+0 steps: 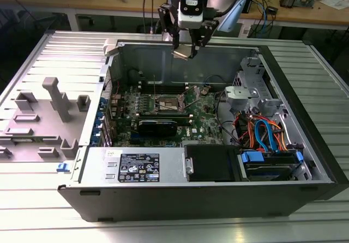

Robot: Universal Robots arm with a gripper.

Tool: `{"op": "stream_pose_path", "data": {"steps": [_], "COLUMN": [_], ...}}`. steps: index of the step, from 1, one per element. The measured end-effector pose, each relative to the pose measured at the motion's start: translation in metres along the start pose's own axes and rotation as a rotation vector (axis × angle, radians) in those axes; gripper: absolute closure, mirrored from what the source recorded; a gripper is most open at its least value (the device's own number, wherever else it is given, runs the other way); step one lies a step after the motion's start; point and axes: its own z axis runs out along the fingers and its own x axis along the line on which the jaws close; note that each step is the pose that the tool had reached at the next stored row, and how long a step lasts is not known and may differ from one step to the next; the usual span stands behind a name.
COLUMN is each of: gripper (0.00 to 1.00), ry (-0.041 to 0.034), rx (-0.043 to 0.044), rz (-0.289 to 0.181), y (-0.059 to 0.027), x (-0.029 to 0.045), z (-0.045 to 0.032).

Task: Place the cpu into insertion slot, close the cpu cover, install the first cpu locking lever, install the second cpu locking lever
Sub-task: 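Place the cpu into insertion slot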

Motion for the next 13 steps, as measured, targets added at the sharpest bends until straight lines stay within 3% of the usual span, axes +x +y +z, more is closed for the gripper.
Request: {"op": "stream_pose_path", "data": {"steps": [13], "gripper": [0.45], "ry": [-0.0002], "rx": [-0.0002], "rz": [0.002], "y": [0.0000], "x": [0.0000], "z": [0.0001]}}
